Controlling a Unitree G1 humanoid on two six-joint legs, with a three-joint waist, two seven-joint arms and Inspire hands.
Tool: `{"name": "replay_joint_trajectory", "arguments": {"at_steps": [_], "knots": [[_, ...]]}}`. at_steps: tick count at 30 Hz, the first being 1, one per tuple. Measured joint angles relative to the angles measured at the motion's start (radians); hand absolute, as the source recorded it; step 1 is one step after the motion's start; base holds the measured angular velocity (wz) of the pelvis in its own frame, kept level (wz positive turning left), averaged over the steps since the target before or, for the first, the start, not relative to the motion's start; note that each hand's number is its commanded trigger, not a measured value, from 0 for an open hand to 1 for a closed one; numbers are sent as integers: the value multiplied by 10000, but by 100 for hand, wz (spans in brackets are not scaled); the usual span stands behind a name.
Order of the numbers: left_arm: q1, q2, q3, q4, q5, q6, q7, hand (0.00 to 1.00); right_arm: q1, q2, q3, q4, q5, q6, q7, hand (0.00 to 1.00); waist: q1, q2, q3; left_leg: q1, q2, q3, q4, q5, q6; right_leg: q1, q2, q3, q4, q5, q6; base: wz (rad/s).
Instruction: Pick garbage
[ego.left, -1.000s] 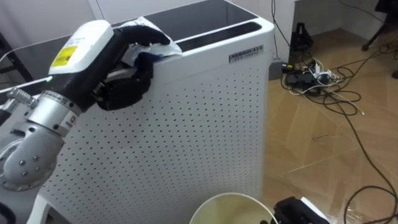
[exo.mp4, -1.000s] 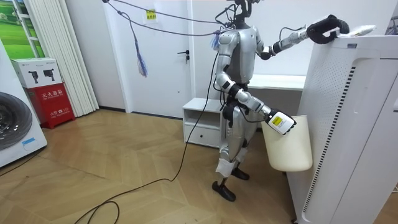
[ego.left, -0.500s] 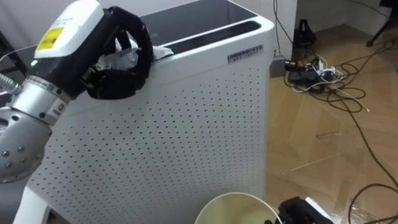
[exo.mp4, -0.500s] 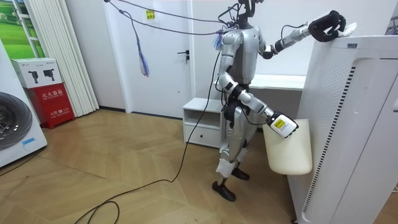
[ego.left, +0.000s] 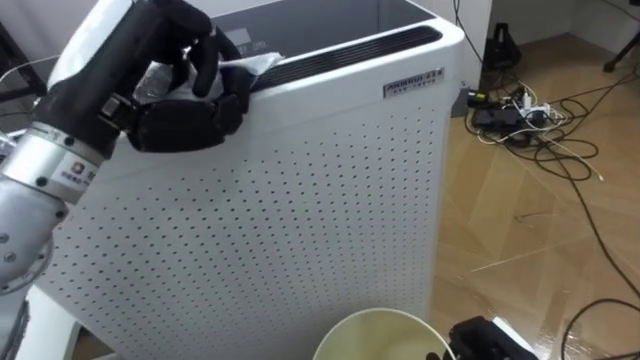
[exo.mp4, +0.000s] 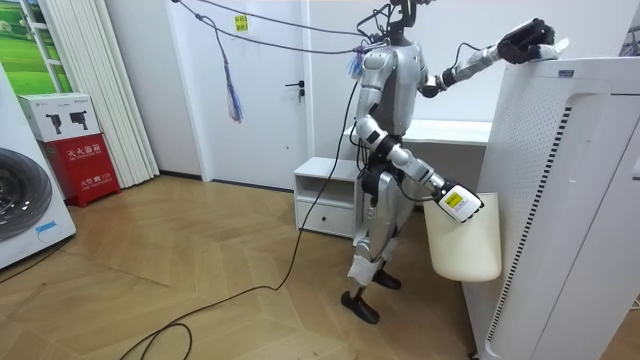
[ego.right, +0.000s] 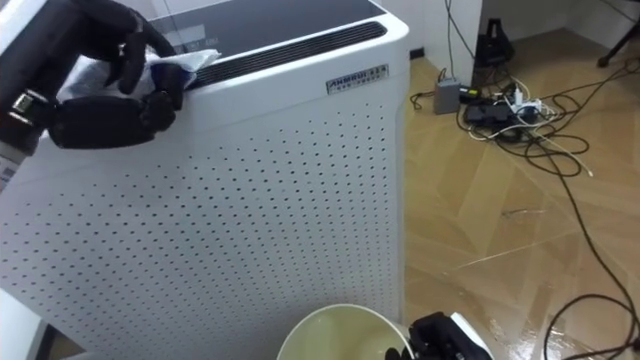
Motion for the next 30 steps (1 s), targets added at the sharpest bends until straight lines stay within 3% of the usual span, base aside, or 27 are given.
{"name": "replay_joint_trajectory", "arguments": {"at_steps": [2,4,6,9,13,22,30], "knots": [[320,-96,-51,-114,-435,-217,-32,100,-16,-5,14,3,7,0,0,100,0,-12,-11,29,-5,4,14,1,1,27,-14,-1,16,-1,0,-2],[714,-489,-55,-269,-972,-490,-253,100,-26,-8,31,3,6,3,70,100,5,-58,-4,79,-23,30,27,1,1,-21,-53,-47,182,-83,4,0],[1053,-690,-143,-465,-1164,-678,-520,100,-27,-9,33,3,7,5,107,100,1,-119,-8,98,-18,33,37,1,1,-16,-51,-56,191,-90,6,0],[1616,-761,-1063,-569,-1765,-775,-1196,100,-115,-7,67,2,26,21,194,100,17,-137,-54,140,-6,35,49,0,0,-17,-47,-63,223,-105,4,0],[2629,-771,-2290,-522,-1902,-83,-2201,100,-657,15,302,2,32,63,208,100,-109,-163,-56,-142,39,29,220,3,-6,-288,-15,-49,343,-58,-44,-3],[2686,-802,-2407,-549,-2096,13,-3122,100,-865,-2,412,1,31,62,417,100,-202,-109,-70,-275,43,12,188,-8,-23,-379,-3,-45,330,-37,-52,0],[2686,-848,-2347,-599,-2309,10,-3368,100,-938,2,415,2,30,55,202,100,-137,-41,-43,-531,42,-13,219,-8,-22,-614,-11,-66,436,-36,-53,-1]]}}
